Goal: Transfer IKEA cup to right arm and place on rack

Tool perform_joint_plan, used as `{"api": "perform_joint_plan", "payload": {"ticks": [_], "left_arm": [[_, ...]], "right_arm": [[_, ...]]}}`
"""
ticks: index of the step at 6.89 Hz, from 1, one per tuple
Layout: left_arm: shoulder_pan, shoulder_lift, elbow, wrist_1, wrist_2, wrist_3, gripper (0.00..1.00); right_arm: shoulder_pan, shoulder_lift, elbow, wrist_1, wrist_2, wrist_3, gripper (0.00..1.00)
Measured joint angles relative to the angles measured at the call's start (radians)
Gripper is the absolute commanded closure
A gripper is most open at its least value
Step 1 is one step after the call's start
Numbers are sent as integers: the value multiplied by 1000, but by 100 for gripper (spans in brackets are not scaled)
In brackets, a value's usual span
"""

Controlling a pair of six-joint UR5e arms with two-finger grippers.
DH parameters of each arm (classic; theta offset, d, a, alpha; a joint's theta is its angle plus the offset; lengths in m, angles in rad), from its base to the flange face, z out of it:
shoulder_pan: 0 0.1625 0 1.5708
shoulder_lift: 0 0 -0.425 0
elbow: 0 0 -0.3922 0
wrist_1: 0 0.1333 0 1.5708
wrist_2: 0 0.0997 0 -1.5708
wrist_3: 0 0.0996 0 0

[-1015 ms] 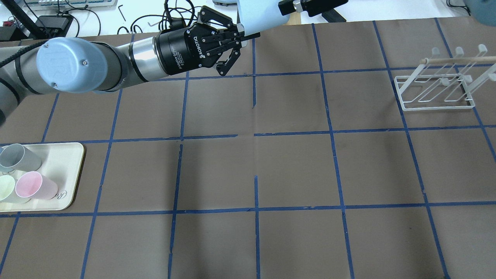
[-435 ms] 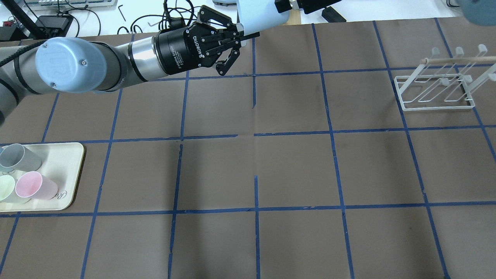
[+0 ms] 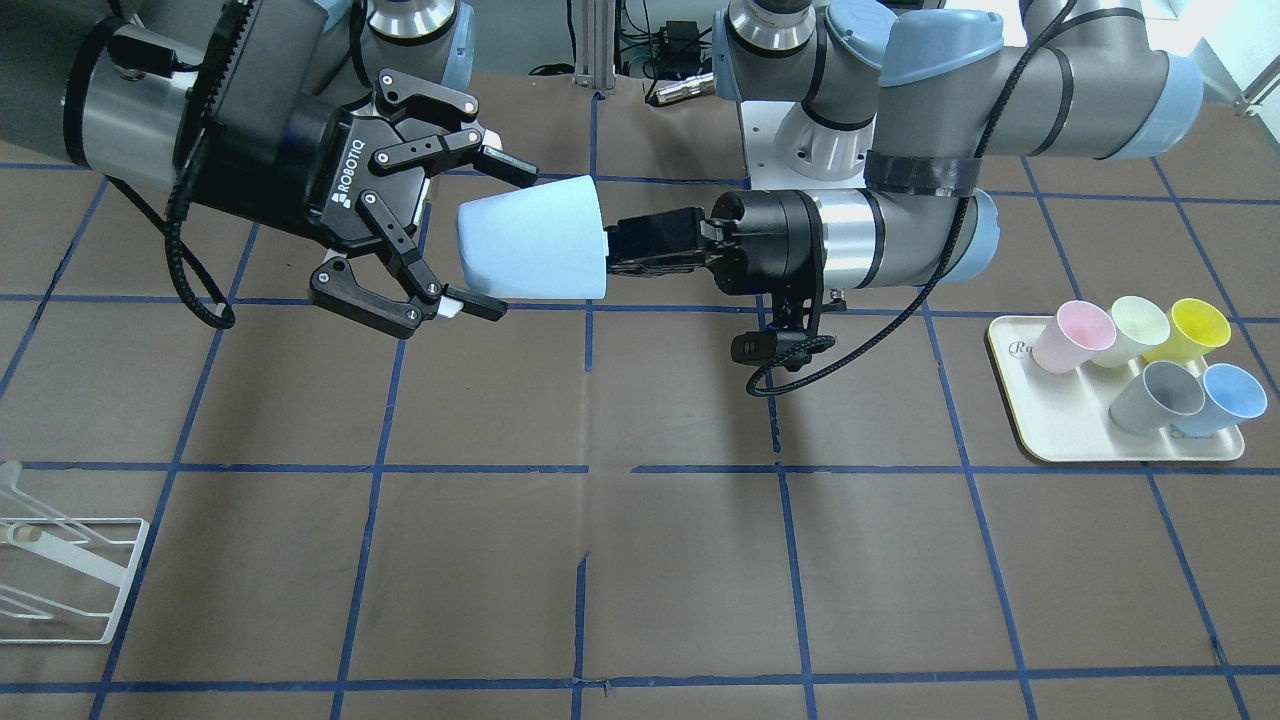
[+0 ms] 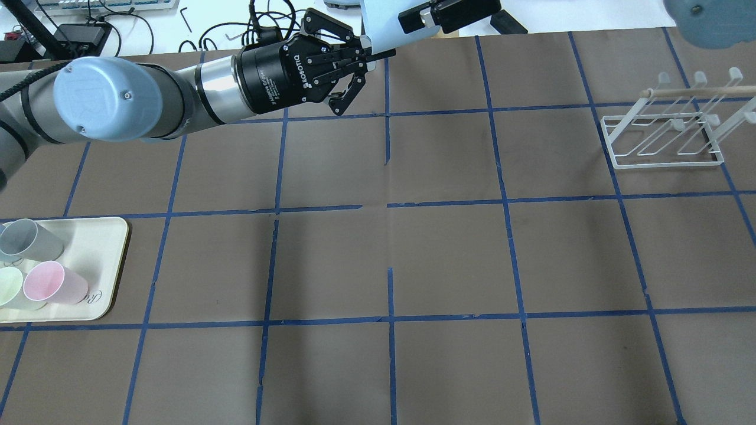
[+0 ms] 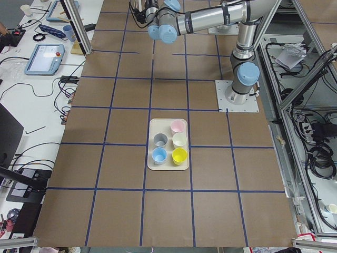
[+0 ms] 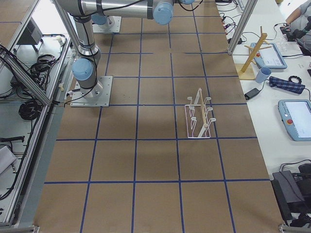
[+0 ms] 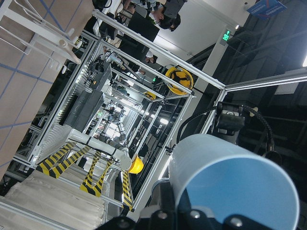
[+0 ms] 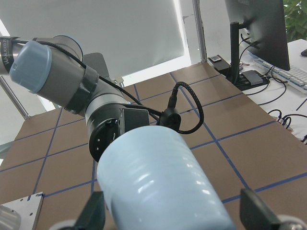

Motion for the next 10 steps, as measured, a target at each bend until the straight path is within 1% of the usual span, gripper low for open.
{"api": "perform_joint_plan", "payload": {"ticks": [1,2,3,4,5,6,7,8,9,10], "left_arm": [[0,0,0,0,0,0,100],[1,1,0,0,0,0,100],[1,1,0,0,-1,0,100],[1,1,0,0,-1,0,74],[2,2,0,0,-3,-1,43],[3,3,0,-1,-5,-4,17],[4,3,0,-3,-5,-9,12],[5,4,0,-7,-5,-12,11],[8,4,0,-10,-3,-13,8],[14,3,-1,-12,1,-14,7]], "right_arm": [[2,1,2,-1,-1,2,0],[3,2,3,-2,-2,2,14],[3,2,4,-2,-4,2,19],[3,3,5,-3,-5,0,43],[2,3,5,-3,-7,-1,50],[0,4,5,-4,-7,-1,55],[-3,4,5,-4,-7,-2,60],[-4,4,5,-4,-7,-6,64],[-7,4,5,-4,-7,-7,65],[-10,1,3,-1,-13,-6,65]]}}
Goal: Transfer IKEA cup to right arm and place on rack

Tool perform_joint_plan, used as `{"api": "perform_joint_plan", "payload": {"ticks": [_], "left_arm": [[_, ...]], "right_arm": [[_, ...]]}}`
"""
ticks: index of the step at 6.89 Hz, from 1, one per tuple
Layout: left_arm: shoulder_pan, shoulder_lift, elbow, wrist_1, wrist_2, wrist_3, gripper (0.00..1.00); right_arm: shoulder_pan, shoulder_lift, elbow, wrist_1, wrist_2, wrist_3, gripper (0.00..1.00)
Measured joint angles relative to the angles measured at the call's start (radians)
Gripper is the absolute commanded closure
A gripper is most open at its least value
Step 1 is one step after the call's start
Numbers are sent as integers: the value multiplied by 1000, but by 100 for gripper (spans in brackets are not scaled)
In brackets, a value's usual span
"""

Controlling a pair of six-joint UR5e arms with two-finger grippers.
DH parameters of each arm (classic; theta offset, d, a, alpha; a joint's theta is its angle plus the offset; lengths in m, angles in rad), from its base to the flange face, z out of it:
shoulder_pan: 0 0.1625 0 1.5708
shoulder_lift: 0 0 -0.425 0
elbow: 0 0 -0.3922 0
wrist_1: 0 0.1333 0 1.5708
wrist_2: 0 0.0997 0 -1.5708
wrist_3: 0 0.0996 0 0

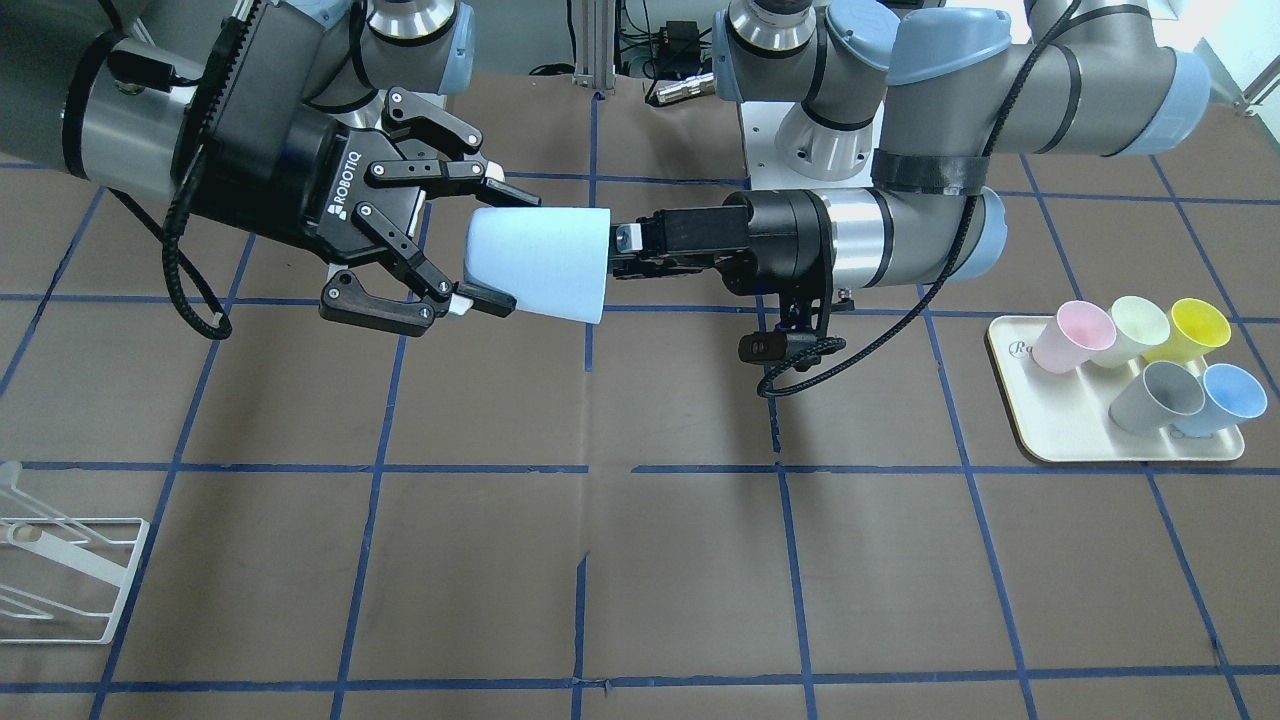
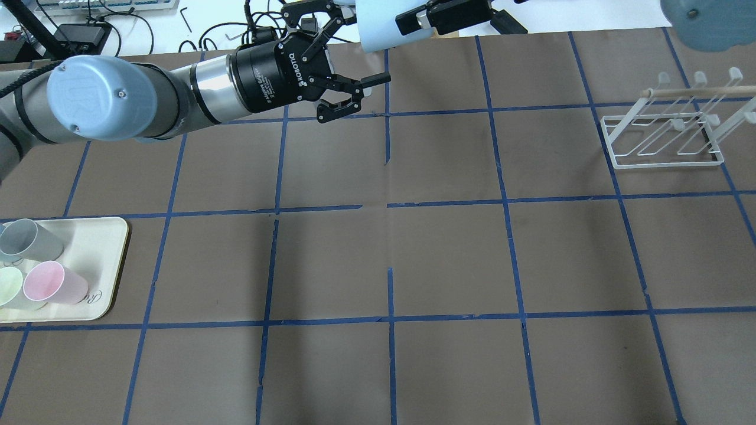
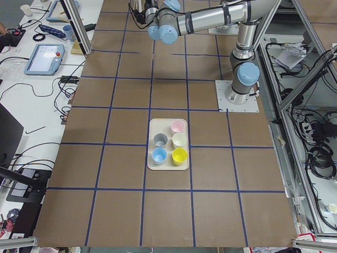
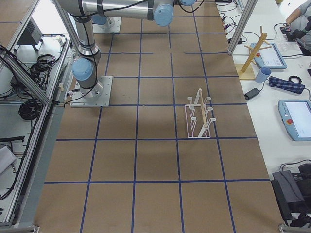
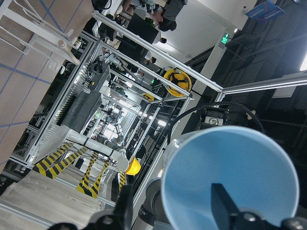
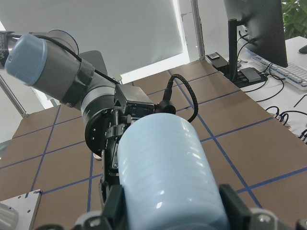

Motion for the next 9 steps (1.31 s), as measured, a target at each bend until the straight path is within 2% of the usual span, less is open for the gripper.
{"api": "perform_joint_plan", "payload": {"ticks": [1,2,4,5,6,7,9], "left_arm": [[14,-2,0,-2,9,-2,7],[42,-3,0,-4,34,-11,7],[135,1,7,-2,148,-48,7],[184,10,20,7,266,-78,7],[223,23,35,32,424,-105,7],[248,36,56,76,597,-134,3],[266,63,90,258,1014,-249,0]], "right_arm": [[-3,-6,-4,4,-50,5,63],[-9,-12,-9,6,-152,9,63],[-27,-30,-16,9,-408,11,61],[-34,-35,-24,8,-543,8,61],[-38,-37,-34,5,-696,2,61],[-46,-34,-37,0,-828,-19,61],[-98,-4,-27,-59,-1098,-119,61]]}}
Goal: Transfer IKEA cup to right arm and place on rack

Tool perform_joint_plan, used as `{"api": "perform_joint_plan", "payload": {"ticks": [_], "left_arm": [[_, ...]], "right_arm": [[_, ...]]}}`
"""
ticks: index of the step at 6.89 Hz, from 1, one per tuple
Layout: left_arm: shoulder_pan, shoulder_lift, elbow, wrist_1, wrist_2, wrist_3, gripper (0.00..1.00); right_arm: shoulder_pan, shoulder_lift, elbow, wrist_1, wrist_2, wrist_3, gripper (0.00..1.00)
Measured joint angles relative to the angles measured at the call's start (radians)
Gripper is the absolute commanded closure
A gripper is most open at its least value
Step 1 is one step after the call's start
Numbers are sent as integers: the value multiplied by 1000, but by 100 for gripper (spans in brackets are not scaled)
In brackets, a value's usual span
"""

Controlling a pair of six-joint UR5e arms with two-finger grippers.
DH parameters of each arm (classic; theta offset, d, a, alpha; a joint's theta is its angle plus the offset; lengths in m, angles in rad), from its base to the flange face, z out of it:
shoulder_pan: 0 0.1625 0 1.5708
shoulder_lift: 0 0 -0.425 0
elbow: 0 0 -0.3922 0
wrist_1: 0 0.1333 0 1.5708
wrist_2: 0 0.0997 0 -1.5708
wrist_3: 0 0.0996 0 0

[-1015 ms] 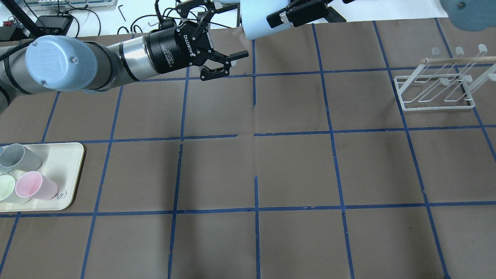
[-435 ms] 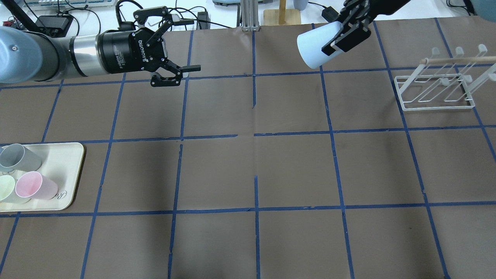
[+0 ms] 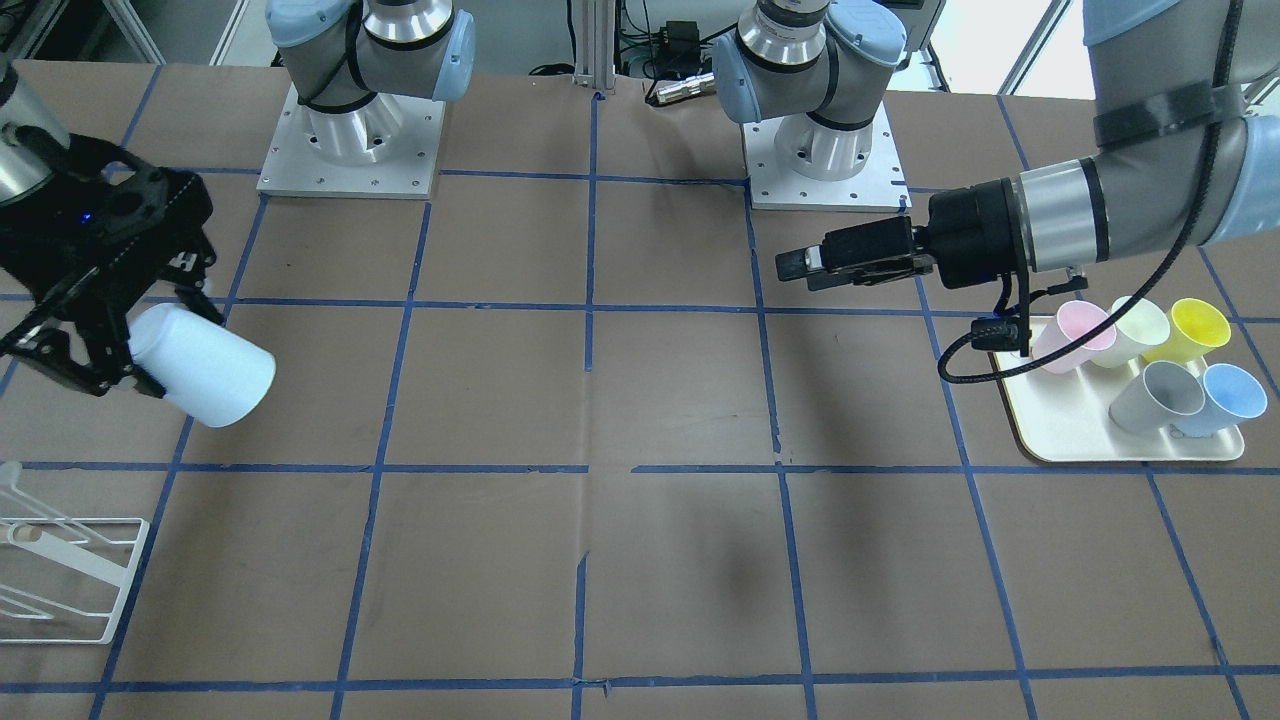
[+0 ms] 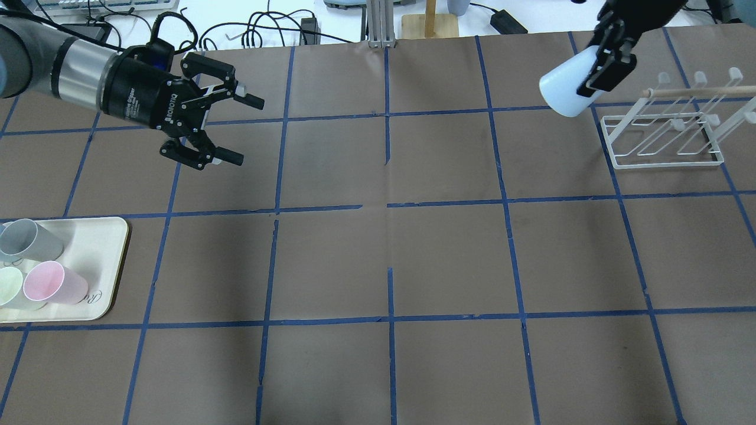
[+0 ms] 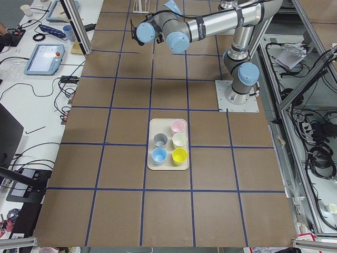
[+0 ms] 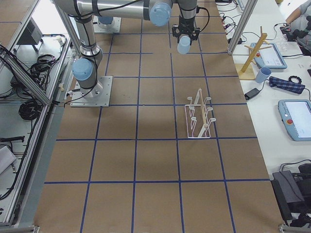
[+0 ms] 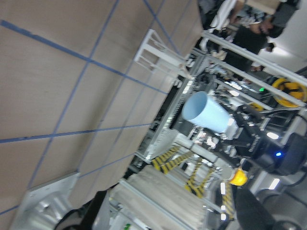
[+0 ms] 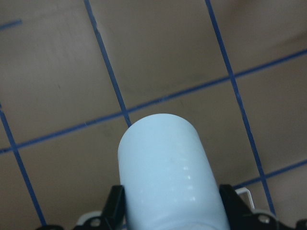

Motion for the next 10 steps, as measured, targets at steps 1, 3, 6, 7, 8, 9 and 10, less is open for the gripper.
{"api": "perform_joint_plan", "payload": {"ticks": [1,3,6,7,8,9,10], "left_arm": [[-3,20,6,80,199,-53,0],[-18,67,13,147,501,-90,0],[-165,108,5,250,701,-160,0],[-236,113,-4,286,722,-202,0],[-287,111,-19,306,729,-225,0],[-311,111,-39,338,730,-228,0],[-316,114,-53,384,733,-223,0]], "right_arm": [[-41,32,2,-42,-95,-53,60],[-122,115,5,-145,-217,-108,60],[-155,184,10,-200,-292,-107,59],[-156,187,14,-189,-294,-109,59],[-157,186,24,-172,-294,-113,59],[-158,184,33,-163,-294,-118,59],[-159,182,39,-162,-295,-122,59]]}}
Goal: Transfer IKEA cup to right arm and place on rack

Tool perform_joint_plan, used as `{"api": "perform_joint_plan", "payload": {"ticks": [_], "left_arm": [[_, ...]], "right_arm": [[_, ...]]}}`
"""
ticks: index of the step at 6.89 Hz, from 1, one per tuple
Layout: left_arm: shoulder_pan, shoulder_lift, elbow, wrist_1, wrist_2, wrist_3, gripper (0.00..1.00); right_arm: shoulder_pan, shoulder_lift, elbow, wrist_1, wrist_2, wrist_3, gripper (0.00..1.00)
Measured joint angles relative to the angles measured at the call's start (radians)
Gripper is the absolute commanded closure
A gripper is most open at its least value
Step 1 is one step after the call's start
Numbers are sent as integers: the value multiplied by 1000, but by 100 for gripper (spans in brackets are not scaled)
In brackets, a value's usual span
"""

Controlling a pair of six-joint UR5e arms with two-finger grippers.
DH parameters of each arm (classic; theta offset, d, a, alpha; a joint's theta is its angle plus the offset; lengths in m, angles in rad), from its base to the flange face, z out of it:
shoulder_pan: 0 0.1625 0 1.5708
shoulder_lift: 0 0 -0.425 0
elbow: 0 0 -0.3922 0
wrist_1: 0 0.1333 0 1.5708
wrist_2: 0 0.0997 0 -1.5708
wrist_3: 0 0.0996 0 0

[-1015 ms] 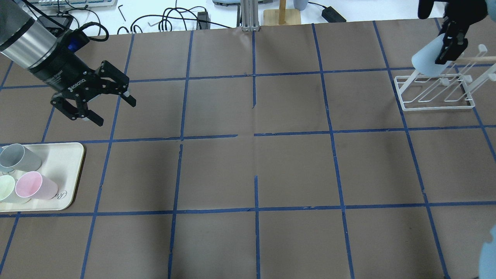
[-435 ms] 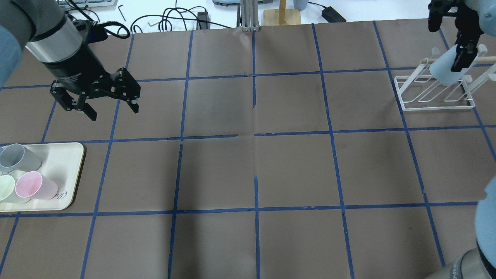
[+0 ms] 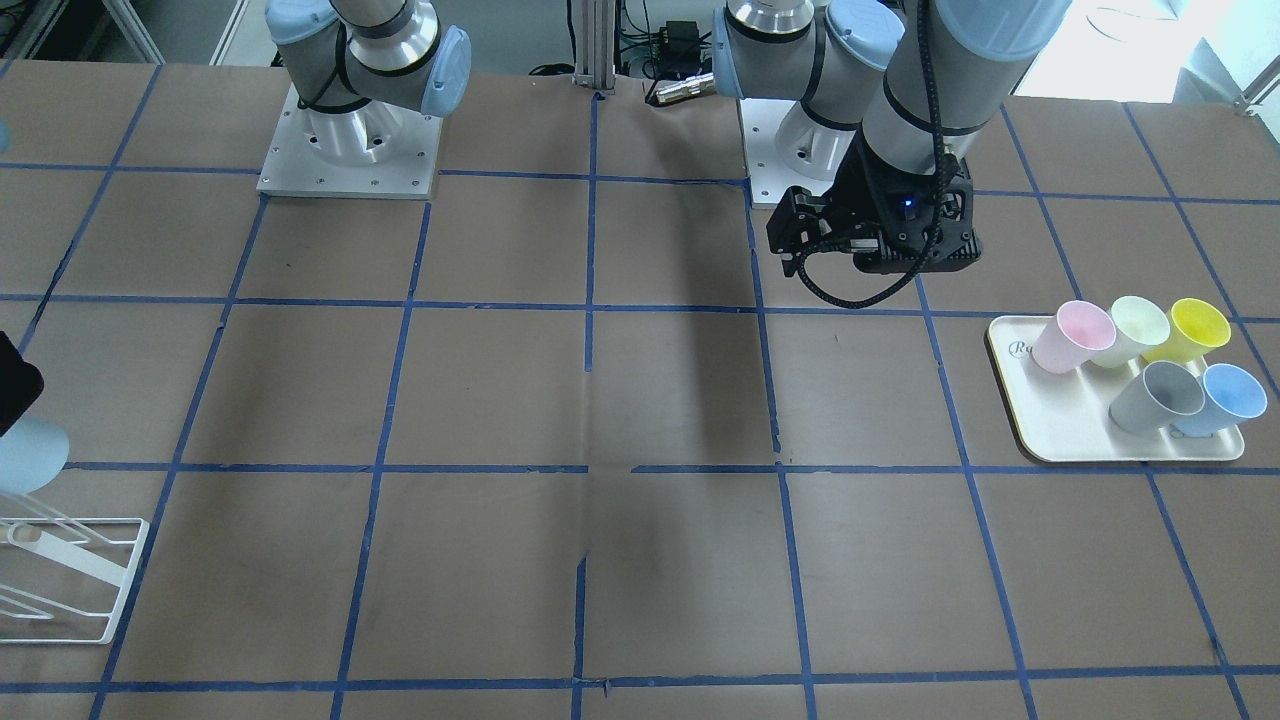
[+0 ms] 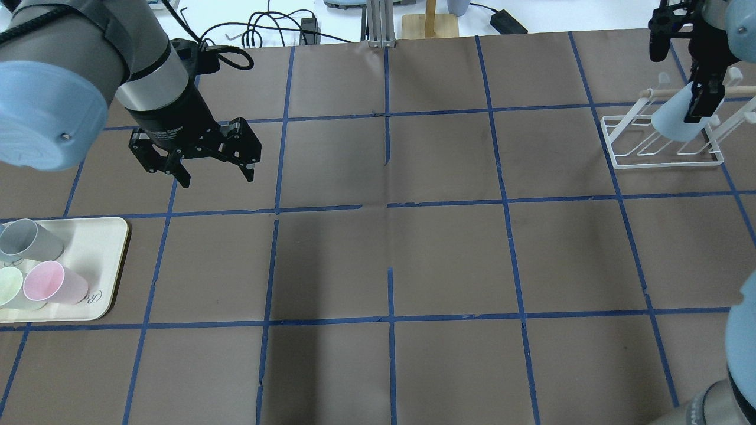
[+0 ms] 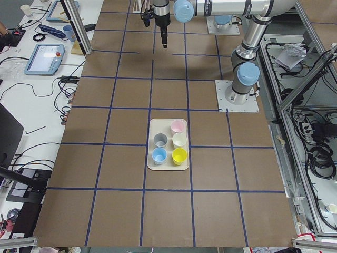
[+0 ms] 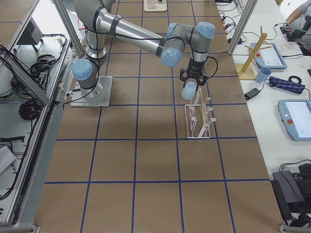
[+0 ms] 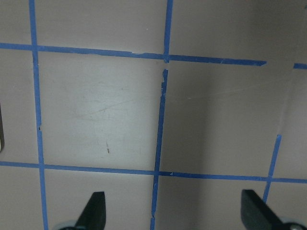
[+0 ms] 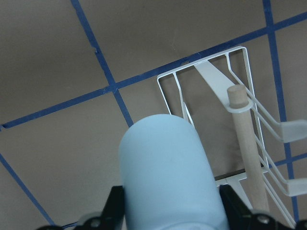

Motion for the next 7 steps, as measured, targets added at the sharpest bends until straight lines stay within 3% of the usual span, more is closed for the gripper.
{"api": "perform_joint_plan", "payload": {"ticks": [4,7], "left_arm": [[16,11,5,37,55,50,0],[50,20,9,35,35,61,0]], "right_arm": [[-1,15,13,-51,-8,-3,58],[-6,20,37,-90,-12,-15,56]]}}
